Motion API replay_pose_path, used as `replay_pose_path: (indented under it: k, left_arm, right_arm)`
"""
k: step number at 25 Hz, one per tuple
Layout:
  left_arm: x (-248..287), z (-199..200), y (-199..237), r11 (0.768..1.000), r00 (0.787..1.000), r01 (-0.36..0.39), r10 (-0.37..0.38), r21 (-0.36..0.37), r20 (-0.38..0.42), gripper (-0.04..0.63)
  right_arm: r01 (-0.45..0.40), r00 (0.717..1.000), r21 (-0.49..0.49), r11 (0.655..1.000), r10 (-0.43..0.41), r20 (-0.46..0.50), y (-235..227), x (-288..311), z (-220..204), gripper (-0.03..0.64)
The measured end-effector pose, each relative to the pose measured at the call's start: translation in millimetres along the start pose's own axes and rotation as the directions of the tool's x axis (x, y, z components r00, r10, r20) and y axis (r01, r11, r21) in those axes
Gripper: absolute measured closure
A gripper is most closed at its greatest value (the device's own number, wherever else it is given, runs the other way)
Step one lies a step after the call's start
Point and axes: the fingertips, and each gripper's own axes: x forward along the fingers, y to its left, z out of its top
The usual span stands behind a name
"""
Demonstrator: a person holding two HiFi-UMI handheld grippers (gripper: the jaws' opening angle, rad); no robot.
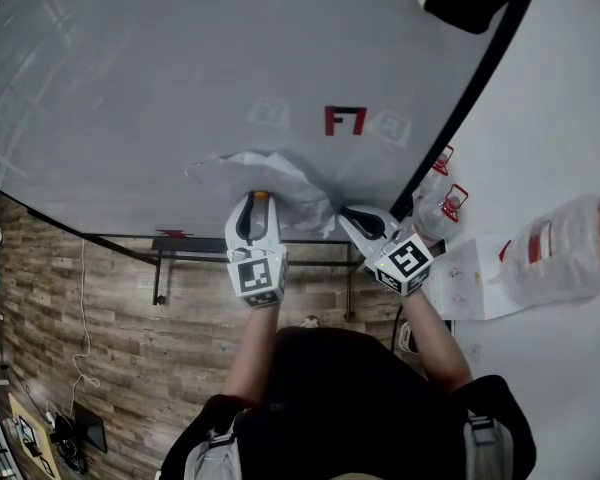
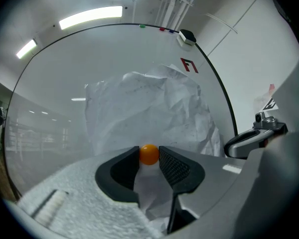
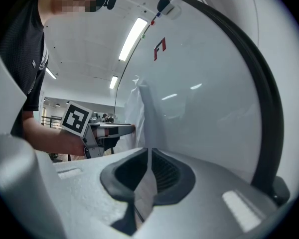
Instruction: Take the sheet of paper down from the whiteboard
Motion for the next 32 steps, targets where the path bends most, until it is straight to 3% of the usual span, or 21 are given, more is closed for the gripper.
replay_pose_path:
  k: [13,19,23,32]
  left_arm:
    - [0.0,5.4,0.2,1.0,1.0,-0.002,0.002,0.01,0.005,0.463]
    - [0.3,0.1,-0.5,1.0,1.0,0.01,-0.01,0.001,-0.002,0.463]
    - [-1.4,-2.4,-0.3,1.0,1.0,0.012,-0.012,-0.003,-0.009,0.463]
    - [-1.8,-1.5,1.2,0.999,1.0,0.019,-0.019,0.03,0.012,0.463]
  right_arm:
    - [0.007,1.0,0.012,1.0,-0.007,0.02,-3.0,-0.8,4.2,0.59]
    - [-0.045,0.995,0.028,0.999,0.042,0.091,6.2,-3.6,17.4,0.589]
    - [-0.072,0.996,0.014,0.997,0.071,0.058,12.9,3.9,17.6,0.537]
    - [-0.085,0.996,0.02,0.996,0.084,0.042,13.3,19.0,19.2,0.529]
